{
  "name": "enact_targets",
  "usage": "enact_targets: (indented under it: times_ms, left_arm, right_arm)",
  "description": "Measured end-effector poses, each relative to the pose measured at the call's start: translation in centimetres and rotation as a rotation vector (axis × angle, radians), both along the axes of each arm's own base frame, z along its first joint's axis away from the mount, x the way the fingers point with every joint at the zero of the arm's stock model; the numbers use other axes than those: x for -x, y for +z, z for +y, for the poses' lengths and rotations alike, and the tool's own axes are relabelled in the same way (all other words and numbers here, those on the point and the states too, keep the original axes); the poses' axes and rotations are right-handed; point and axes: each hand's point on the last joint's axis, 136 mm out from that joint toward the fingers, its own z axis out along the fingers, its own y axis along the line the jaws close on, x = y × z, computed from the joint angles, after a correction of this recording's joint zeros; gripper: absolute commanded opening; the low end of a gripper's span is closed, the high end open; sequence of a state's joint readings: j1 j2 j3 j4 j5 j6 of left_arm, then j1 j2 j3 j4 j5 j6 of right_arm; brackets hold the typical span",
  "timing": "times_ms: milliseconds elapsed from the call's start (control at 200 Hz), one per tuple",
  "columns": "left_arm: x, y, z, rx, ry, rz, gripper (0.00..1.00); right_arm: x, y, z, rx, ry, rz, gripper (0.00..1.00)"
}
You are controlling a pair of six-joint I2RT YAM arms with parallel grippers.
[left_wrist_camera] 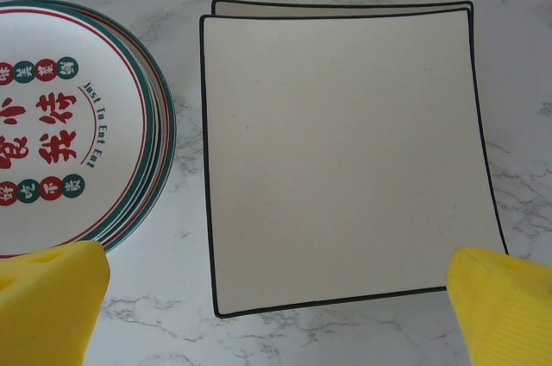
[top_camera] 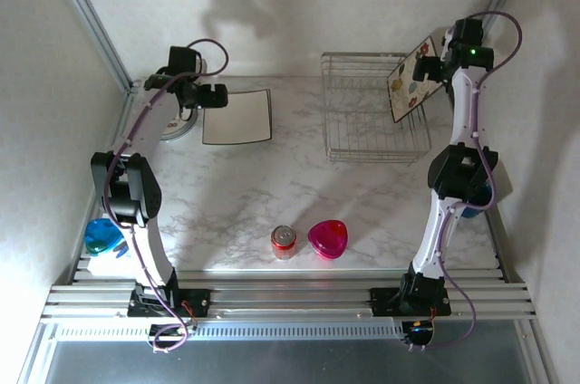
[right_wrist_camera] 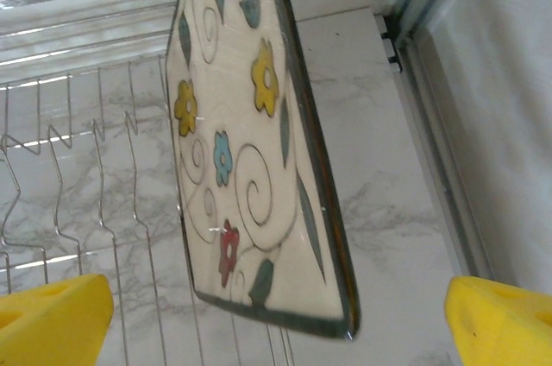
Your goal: Unload the plates from the dish rack
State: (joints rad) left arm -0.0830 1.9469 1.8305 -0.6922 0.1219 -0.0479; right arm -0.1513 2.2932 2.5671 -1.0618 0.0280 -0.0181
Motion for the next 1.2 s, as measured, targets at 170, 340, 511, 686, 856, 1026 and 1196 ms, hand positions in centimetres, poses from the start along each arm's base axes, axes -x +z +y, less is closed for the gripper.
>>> enact_targets:
  times_ms: [170, 340, 511, 686, 856, 1026, 1196]
  left_arm:
    - [0.0, 0.0, -0.2, 0.009, -0.007, 0.001, 0.99]
    - [0.0, 0.0, -0.2, 0.011, -0.009, 0.001, 0.99]
    - [0.0, 0.0, -0.2, 0.01, -0.008, 0.001, 1.0]
    - [0.0, 0.0, -0.2, 0.011, -0.008, -0.001, 1.0]
    - [0.0, 0.0, -0.2, 0.011, -0.008, -0.002, 1.0]
    - [-0.1, 0.1, -0.2, 0.011, -0.008, -0.006, 1.0]
    - [-0.1, 0.1, -0.2, 0.012, -0.008, -0.007, 1.0]
  right_arm:
    - [-1.0, -1.1, 0.1, 0.0, 0.025, 0.004, 0.89]
    - [-1.4, -1.7, 0.3, -0.016, 0.039, 0.006, 0.66]
    - [-1.8, -1.7, 0.1, -0.02, 0.043, -0.009, 0.56]
    - [-2.0, -2.4, -0.1, -0.026, 0.039, -0.002, 0.54]
    - [-2.4, -3.6, -0.2, -0.032, 0.038, 0.015, 0.49]
    - [-2.5, -4.0, -0.3, -0.035, 0.033, 0.019, 0.42]
    - [-2.7, -3.9, -0.5, -0.034, 0.026, 0.008, 0.27]
